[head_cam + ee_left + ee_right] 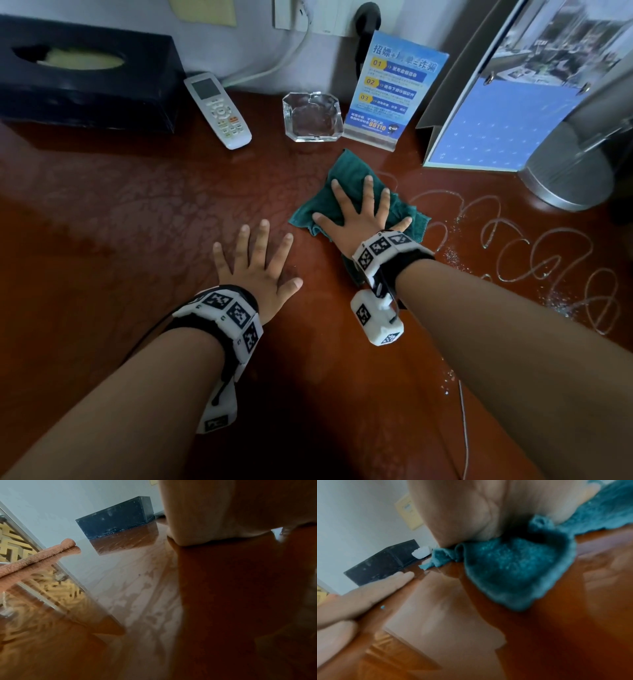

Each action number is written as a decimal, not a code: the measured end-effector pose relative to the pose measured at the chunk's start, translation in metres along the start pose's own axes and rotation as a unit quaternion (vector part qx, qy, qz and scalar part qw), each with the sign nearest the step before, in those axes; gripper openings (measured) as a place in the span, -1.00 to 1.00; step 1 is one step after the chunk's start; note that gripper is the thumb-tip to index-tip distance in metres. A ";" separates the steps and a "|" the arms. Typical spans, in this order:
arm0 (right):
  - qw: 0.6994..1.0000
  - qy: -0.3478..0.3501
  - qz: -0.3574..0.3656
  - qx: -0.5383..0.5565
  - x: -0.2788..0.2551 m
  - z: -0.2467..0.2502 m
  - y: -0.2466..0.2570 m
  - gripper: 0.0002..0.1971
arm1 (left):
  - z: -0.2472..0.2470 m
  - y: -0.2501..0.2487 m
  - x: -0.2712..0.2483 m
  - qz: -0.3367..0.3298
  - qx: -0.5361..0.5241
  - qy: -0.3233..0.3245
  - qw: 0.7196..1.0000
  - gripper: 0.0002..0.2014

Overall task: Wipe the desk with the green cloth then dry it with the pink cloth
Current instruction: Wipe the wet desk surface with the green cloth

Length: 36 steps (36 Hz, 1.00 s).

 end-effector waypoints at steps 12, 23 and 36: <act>0.988 0.003 -0.133 0.084 0.028 0.011 0.009 -0.19 | -0.004 0.002 0.003 -0.003 0.003 -0.022 1.000 -0.29; 0.965 -0.008 0.241 -0.105 0.023 0.033 -0.049 -0.32 | -0.004 0.003 0.003 -0.007 -0.003 -0.018 1.000 -0.31; 0.924 0.026 0.344 -0.163 0.067 0.027 -0.050 -0.27 | -0.006 0.003 0.004 -0.003 -0.002 -0.027 1.000 -0.27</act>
Point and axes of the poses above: each hand's wrist, its own x-axis towards the middle knuckle, its own z-axis out of the back of the hand, y = z × x, the point moved 2 cm from there along x, towards the middle knuckle, and after that the axes turned 10 degrees about -y, right-handed, at the moved point
